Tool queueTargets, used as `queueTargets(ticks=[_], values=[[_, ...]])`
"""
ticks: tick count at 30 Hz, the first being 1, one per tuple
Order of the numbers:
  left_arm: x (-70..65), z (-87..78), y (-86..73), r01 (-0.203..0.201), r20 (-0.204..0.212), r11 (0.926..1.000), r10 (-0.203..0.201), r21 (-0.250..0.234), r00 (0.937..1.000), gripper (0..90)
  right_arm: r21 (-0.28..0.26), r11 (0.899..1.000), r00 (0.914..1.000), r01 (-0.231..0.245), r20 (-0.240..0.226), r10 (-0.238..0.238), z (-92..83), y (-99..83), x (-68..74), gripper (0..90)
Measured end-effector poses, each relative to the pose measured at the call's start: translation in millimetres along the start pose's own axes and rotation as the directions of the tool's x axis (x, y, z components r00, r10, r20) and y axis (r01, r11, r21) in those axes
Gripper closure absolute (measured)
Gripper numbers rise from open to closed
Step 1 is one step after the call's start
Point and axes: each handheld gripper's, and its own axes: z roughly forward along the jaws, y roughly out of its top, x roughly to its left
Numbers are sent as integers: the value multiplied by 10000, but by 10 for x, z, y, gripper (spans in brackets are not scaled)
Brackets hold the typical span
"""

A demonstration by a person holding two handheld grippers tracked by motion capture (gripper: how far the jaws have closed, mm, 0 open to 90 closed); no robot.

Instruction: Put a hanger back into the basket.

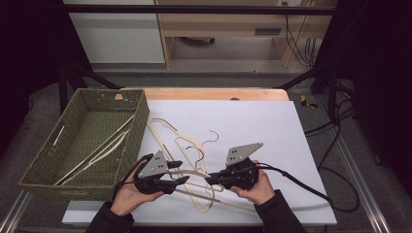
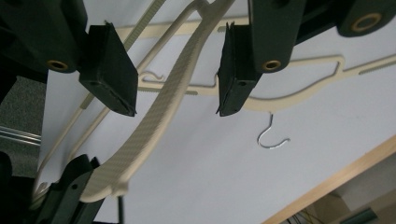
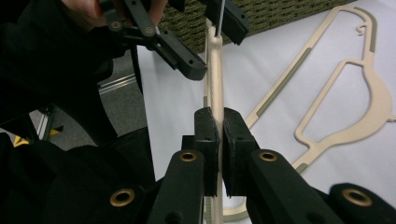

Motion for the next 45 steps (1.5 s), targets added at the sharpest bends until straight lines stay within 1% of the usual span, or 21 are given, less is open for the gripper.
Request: queueTargets(ticks=[1, 2, 3, 6, 9, 10, 11, 13, 15, 17, 20, 23, 25, 28, 29, 32, 35, 37, 41, 43, 45], values=[[8, 3, -8, 28, 69, 10000, -29, 62, 10000, 496, 49, 10000, 10000, 27, -6, -27, 1, -1, 2, 869], [15, 4, -20, -133, 41, 9999, 133, 22, 9999, 522, 91, 9999, 10000, 59, -46, -59, 5, -4, 3, 869], [21, 3, -28, -144, 8, 9998, 144, 118, 9999, 544, 109, 9999, 9999, 87, -96, -86, 11, -7, 5, 869], [21, 6, -32, -3, 185, 9998, -1, 220, 9998, 581, 177, 9997, 9997, 145, -196, -142, 25, -10, 6, 869], [18, 16, -33, -322, 187, 9991, 317, 275, 9993, 583, 221, 9996, 9996, 165, -246, -159, 37, -13, 6, 869], [17, 17, -34, -223, 231, 9991, 215, 370, 9995, 571, 220, 9997, 9995, 142, -291, -136, 39, -15, 5, 869], [22, 17, -35, -121, 386, 9986, 101, 515, 9992, 595, 225, 9996, 9994, 148, -313, -141, 41, -16, 4, 869], [21, 16, -46, -219, 432, 9989, 202, 404, 9989, 607, 273, 9995, 9993, 149, -334, -139, 47, -17, 5, 869], [14, 13, -42, 5, 708, 9993, -30, 362, 9975, 646, 261, 9995, 9991, 156, -396, -146, 54, -19, 1, 869], [3, 6, -41, -185, 609, 9992, 163, 361, 9980, 668, 303, 9994, 9992, 163, -372, -152, 58, -20, 2, 869], [-16, 5, -43, -173, 594, 9996, 160, 201, 9981, 697, 284, 9995, 9992, 163, -371, -153, 62, -22, -2, 869], [-24, 18, -47, -2, 635, 9998, -11, 208, 9980, 710, 301, 9993, 9994, 217, -293, -208, 53, -22, -8, 865], [-18, 19, -47, -54, 724, 9994, 30, 341, 9974, 725, 262, 9992, 9995, 312, -91, -309, 51, -24, -6, 853], [-33, 16, -43, 89, 819, 9996, -111, 274, 9966, 762, 218, 9991, 9986, 357, 378, -365, 48, -27, -4, 812], [-40, 10, -38, 110, 835, 9997, -127, 211, 9964, 778, 149, 9992, 9973, 365, 637, -374, 40, -23, -10, 790], [-61, -13, -18, 269, 942, 9996, -269, 13, 9952, 800, -207, 9989, 9934, 415, 1082, -391, 17, -12, -4, 740], [-104, -18, 4, 210, 1030, 9998, -202, -66, 9945, 830, -593, 9965, 9868, 590, 1544, -492, -4, -4, 4, 662], [-141, -8, 17, 172, 1074, 9998, -163, -77, 9941, 851, -690, 9949, 9823, 740, 1774, -607, -4, -6, 6, 603], [-174, -22, 39, 371, 843, 9992, -360, -125, 9958, 862, -869, 9925, 9746, 856, 2145, -653, -18, -9, 0, 554], [-157, -49, 38, 518, 612, 9984, -502, -248, 9969, 863, -1079, 9913, 9731, 748, 2250, -489, -54, -7, -4, 490], [-129, -93, 37, 828, 407, 9957, -812, -408, 9959, 862, -1297, 9879, 9650, 850, 2577, -492, -111, -4, -1, 414]])
